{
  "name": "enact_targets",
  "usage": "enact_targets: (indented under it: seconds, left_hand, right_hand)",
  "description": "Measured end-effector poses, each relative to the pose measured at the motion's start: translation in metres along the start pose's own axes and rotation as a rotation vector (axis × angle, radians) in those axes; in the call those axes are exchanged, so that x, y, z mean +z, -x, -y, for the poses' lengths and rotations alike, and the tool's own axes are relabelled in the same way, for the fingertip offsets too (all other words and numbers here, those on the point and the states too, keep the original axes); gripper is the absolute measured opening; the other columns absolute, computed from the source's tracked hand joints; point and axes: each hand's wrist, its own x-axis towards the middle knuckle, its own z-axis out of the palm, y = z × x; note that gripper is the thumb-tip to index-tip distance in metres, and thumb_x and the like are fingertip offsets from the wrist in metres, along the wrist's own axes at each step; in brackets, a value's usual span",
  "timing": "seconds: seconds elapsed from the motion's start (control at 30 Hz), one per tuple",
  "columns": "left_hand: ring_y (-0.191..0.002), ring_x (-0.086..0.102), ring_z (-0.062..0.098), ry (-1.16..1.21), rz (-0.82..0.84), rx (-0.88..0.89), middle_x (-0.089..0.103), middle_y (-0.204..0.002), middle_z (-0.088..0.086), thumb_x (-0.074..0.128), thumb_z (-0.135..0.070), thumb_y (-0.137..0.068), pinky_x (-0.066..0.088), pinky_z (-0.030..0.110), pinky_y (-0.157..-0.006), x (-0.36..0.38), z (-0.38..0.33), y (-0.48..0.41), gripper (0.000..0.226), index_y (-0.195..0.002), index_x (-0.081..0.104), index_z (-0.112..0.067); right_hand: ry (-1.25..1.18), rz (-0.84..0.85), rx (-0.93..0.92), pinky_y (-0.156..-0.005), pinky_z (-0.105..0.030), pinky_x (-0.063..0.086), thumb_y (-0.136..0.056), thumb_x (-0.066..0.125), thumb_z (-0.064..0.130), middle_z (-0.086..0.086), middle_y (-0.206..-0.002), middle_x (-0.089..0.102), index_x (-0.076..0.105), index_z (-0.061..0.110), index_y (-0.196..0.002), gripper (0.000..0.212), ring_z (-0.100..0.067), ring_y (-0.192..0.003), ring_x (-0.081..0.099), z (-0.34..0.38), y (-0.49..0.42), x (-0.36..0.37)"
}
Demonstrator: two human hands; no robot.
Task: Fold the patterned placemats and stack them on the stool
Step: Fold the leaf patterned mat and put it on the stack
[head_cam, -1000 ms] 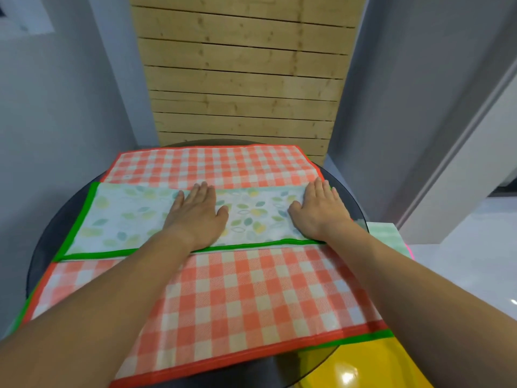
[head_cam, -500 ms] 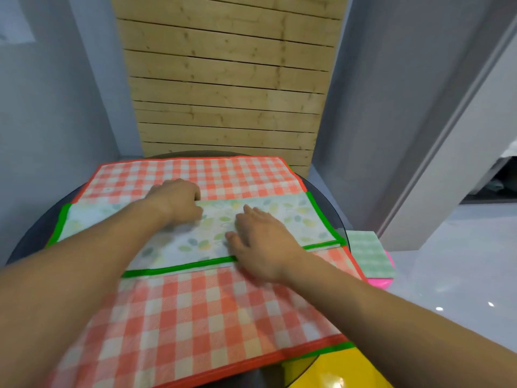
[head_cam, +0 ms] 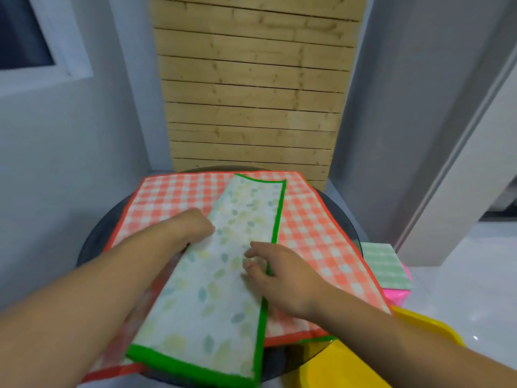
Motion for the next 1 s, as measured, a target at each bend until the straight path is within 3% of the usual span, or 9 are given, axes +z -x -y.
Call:
enact_targets:
  seconds: [0.03, 0.13, 0.23, 0.33, 0.4, 0.53, 0.7, 0.83, 1.0]
  left_hand:
    - [-0.073, 0.056, 0.022, 0.16, 0.013, -0.041, 0.057, -0.087, 0.009, 0.059, -0.015, -0.099, 0.046, 0.029, -0.058, 0.006, 0.003, 0.006, 0.019, -0.109, 0.055, 0.0]
    - [-0.084, 0.063, 0.032, 0.512, 0.031, -0.091, 0.063, -0.097, 0.016, 0.059, -0.005, -0.097, 0.057, 0.041, -0.078, 0.018, 0.012, 0.02, 0.035, -0.127, 0.052, 0.01]
    - [-0.096, 0.058, 0.027, 0.126, -0.086, 0.031, 0.057, -0.119, 0.012, 0.067, -0.027, -0.091, 0.051, 0.035, -0.074, 0.017, 0.017, 0.036, 0.072, -0.147, 0.028, -0.004]
    - [-0.121, 0.046, 0.029, -0.313, -0.198, 0.312, 0.042, -0.135, 0.008, 0.063, -0.038, -0.089, 0.046, 0.041, -0.096, 0.019, 0.031, 0.061, 0.063, -0.142, 0.036, -0.02]
    - [-0.129, 0.042, 0.023, -0.34, -0.121, 0.524, 0.042, -0.14, 0.001, 0.059, -0.043, -0.091, 0.04, 0.038, -0.106, 0.024, 0.046, 0.081, 0.053, -0.139, 0.045, -0.024]
    - [-0.147, 0.023, 0.016, -0.464, 0.06, 0.796, 0.028, -0.158, -0.004, 0.044, -0.059, -0.096, 0.017, 0.024, -0.118, 0.032, 0.073, 0.116, 0.056, -0.145, 0.043, -0.032]
    - [-0.151, -0.017, 0.008, -0.616, 0.132, 0.793, -0.012, -0.167, -0.006, 0.026, -0.064, -0.1, -0.02, 0.017, -0.11, 0.048, 0.091, 0.135, 0.067, -0.158, 0.007, -0.039]
    - [-0.143, -0.035, 0.003, -0.683, 0.187, 0.789, -0.031, -0.161, -0.011, 0.01, -0.066, -0.097, -0.022, 0.025, -0.116, 0.058, 0.104, 0.135, 0.067, -0.155, -0.015, -0.042]
    - [-0.143, -0.036, 0.004, -0.717, 0.214, 0.781, -0.033, -0.16, -0.01, 0.008, -0.067, -0.096, -0.022, 0.027, -0.116, 0.057, 0.103, 0.133, 0.069, -0.154, -0.019, -0.041]
  right_hand:
    - [-0.013, 0.019, -0.004, -0.094, -0.031, 0.043, -0.101, 0.042, 0.041, 0.006, -0.123, 0.061, 0.061, 0.022, -0.119, 0.033, -0.015, -0.111, 0.054, 0.0, 0.002, 0.002]
    - [-0.004, 0.044, -0.016, -0.077, -0.038, 0.049, -0.097, 0.042, 0.045, 0.01, -0.091, 0.061, 0.059, 0.027, -0.093, 0.026, -0.012, -0.083, 0.056, -0.001, 0.01, 0.006]
    - [0.014, 0.105, -0.029, -0.082, -0.041, 0.051, -0.094, 0.043, 0.051, 0.008, -0.095, 0.062, 0.06, 0.027, -0.095, 0.029, -0.012, -0.089, 0.059, -0.006, 0.019, 0.008]
    - [-0.021, 0.159, -0.045, -0.104, -0.038, 0.043, -0.092, 0.05, 0.053, 0.004, -0.135, 0.057, 0.062, 0.027, -0.113, 0.035, -0.013, -0.129, 0.05, -0.011, 0.027, 0.008]
    - [-0.034, 0.143, -0.071, -0.11, -0.035, 0.037, -0.09, 0.06, 0.049, 0.004, -0.145, 0.051, 0.063, 0.027, -0.118, 0.035, -0.011, -0.135, 0.044, -0.01, 0.032, 0.007]
    - [0.05, 0.111, -0.243, -0.109, -0.02, 0.032, -0.084, 0.073, 0.046, 0.009, -0.14, 0.053, 0.07, 0.03, -0.099, 0.022, -0.003, -0.13, 0.041, -0.005, 0.053, 0.011]
    - [0.04, 0.103, -0.31, -0.106, -0.021, 0.035, -0.081, 0.075, 0.046, 0.013, -0.131, 0.056, 0.07, 0.031, -0.089, 0.018, 0.002, -0.124, 0.042, -0.01, 0.077, 0.017]
    - [0.115, 0.131, -0.326, -0.105, -0.023, 0.037, -0.078, 0.076, 0.053, 0.011, -0.134, 0.054, 0.067, 0.03, -0.09, 0.027, -0.002, -0.124, 0.042, -0.017, 0.088, 0.019]
    - [0.218, 0.091, -0.406, -0.102, -0.029, 0.04, -0.072, 0.078, 0.057, 0.003, -0.134, 0.055, 0.063, 0.027, -0.093, 0.04, -0.014, -0.123, 0.047, -0.016, 0.093, 0.027]
